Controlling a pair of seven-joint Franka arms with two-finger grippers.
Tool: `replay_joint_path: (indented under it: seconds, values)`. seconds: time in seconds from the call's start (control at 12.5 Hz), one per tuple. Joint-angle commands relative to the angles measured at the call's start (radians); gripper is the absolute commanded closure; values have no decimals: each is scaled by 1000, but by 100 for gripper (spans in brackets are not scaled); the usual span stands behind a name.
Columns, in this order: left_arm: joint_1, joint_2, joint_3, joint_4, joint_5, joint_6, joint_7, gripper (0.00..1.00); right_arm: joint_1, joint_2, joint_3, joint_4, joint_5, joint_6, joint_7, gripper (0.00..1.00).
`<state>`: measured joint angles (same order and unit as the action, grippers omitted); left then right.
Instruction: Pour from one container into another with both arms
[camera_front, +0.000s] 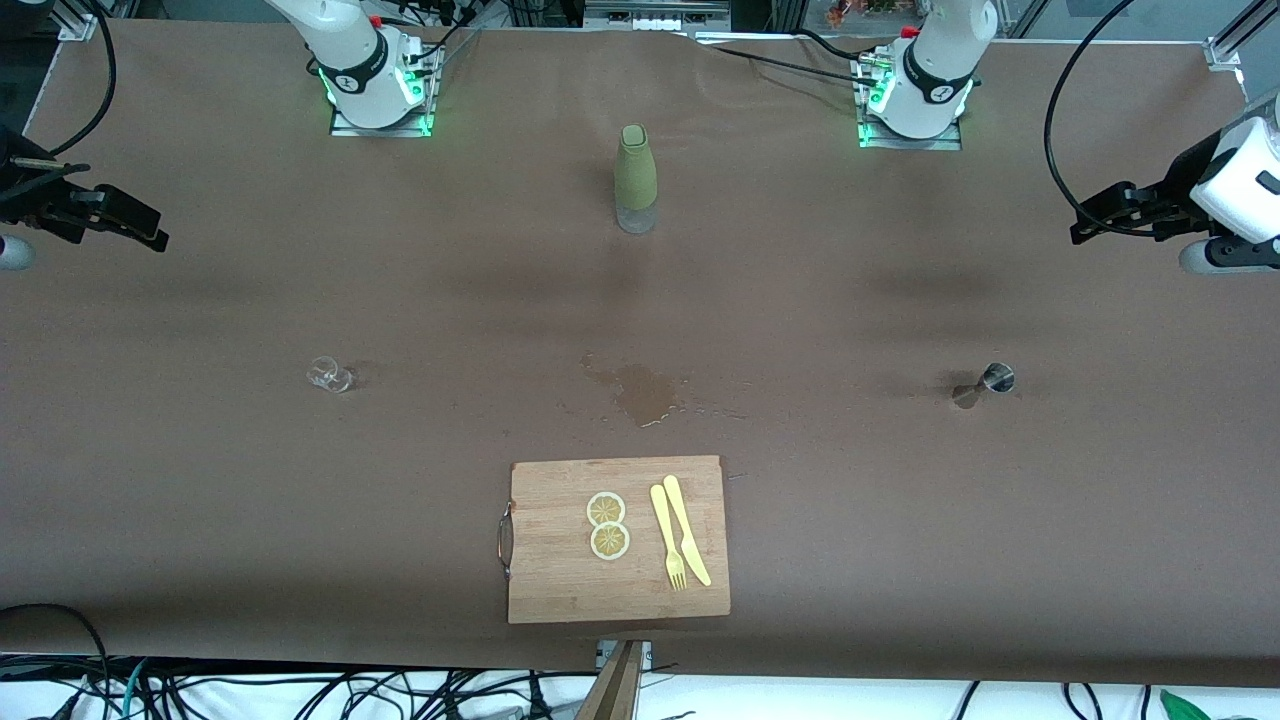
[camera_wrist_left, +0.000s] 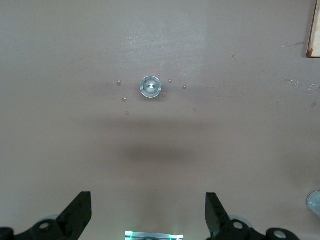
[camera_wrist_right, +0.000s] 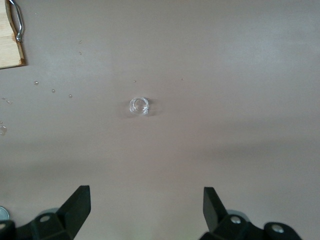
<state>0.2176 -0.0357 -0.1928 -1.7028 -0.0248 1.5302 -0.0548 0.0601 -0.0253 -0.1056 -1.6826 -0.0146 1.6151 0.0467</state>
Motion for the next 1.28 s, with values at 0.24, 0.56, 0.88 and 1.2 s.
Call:
replay_joint_path:
  seconds: [0.24, 0.56, 0.88, 1.2]
  values:
    - [0, 7, 0, 8, 25, -7, 13, 0, 10, 1, -9, 9, 13, -6, 6, 0]
    - [-1, 17, -2, 8, 22, 8, 15, 0, 10, 1, -9, 9, 12, -4, 7, 0]
    - [0, 33, 0, 8, 29, 36, 47, 0, 10, -1, -9, 9, 12, -4, 5, 0]
    - [84, 78, 1, 17, 19, 122, 232, 0, 10, -1, -9, 9, 12, -4, 2, 0]
